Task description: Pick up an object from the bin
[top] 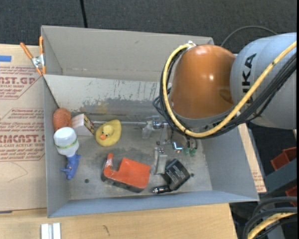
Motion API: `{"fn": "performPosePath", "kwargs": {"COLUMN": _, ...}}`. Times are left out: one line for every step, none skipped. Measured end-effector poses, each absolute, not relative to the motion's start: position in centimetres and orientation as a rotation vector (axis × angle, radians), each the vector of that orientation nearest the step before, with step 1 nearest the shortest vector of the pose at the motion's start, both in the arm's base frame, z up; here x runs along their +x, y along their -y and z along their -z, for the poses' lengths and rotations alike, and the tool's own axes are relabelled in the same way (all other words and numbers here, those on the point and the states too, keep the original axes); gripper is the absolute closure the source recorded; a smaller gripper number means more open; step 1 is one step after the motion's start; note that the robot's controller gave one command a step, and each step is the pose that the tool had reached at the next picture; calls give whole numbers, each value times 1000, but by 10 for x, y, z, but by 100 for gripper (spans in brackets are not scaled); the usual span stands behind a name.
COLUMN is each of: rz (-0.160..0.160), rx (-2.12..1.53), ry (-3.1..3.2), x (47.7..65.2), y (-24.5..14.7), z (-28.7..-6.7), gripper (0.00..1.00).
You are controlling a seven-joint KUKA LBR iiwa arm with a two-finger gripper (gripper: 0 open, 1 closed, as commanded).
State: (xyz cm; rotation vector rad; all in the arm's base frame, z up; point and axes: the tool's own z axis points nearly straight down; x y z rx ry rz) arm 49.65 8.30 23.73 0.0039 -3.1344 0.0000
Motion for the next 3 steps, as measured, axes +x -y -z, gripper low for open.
{"fn": "performPosePath", "kwargs": {"rz": 2, "rx": 1, "ry": 3143, "x": 498, "y": -82, "z": -242, "gripper": 0}}
{"fn": "performPosePath", "kwargs": {"rz": 1, "rx": 181, "ry": 3141, "x": 502, "y": -126, "z": -183, "gripper": 0}}
{"fn": "performPosePath", "kwargs": {"rz": 4, "rx": 178, "ry": 3137, "x": 492, "y": -128, "z": -151, "gripper": 0}}
